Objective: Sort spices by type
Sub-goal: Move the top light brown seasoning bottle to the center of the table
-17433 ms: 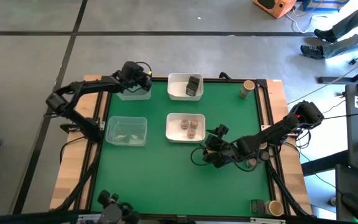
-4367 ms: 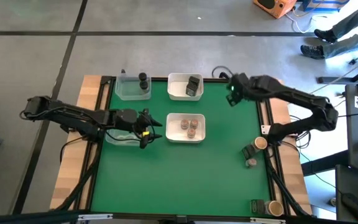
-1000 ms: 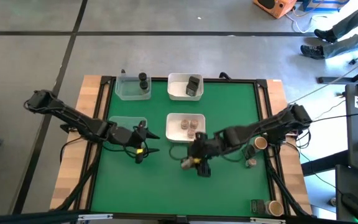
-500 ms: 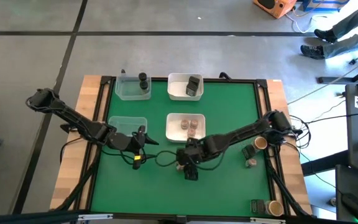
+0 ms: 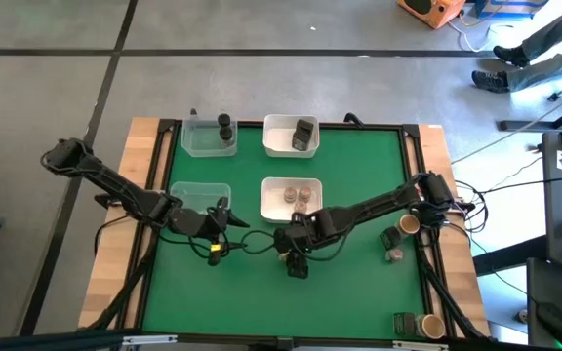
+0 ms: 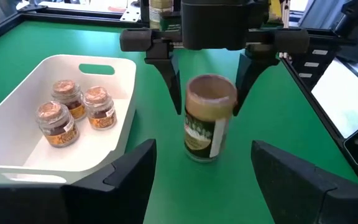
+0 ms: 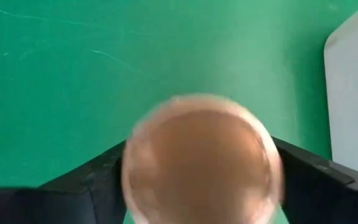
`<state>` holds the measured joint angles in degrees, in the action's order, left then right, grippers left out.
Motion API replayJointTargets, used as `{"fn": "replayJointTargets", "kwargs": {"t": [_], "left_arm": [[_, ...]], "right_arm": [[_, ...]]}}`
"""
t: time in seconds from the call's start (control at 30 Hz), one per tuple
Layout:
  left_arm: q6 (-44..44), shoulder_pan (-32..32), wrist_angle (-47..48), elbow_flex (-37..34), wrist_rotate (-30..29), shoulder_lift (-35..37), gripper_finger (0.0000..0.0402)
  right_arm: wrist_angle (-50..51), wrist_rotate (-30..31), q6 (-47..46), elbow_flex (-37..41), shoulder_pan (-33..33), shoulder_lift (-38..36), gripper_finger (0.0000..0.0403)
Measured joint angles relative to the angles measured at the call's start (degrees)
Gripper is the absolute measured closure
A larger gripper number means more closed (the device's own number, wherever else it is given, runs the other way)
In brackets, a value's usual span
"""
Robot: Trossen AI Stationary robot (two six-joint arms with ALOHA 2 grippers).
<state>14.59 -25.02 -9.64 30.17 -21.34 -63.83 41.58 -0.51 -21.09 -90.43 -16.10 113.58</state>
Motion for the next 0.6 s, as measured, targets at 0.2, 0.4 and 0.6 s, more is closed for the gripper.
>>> {"fn": "replayJointTargets", "kwargs": {"t": [0.2,0.4,0.6], "left_arm": [[-0.4,0.0,0.0,0.0,0.0,0.0,0.0155],[-0.2,1.2,-1.5,0.0,0.1,-0.3,0.0155],[-3.7,2.2,-11.8,0.0,0.7,-6.0,0.0155]], "right_arm": [[-0.6,1.0,0.8,0.0,0.0,0.0,0.0036],[6.4,-0.1,0.3,0.1,-0.2,-3.6,0.0021],[16.0,10.1,-5.3,0.1,-4.4,-10.6,0.0022]]}}
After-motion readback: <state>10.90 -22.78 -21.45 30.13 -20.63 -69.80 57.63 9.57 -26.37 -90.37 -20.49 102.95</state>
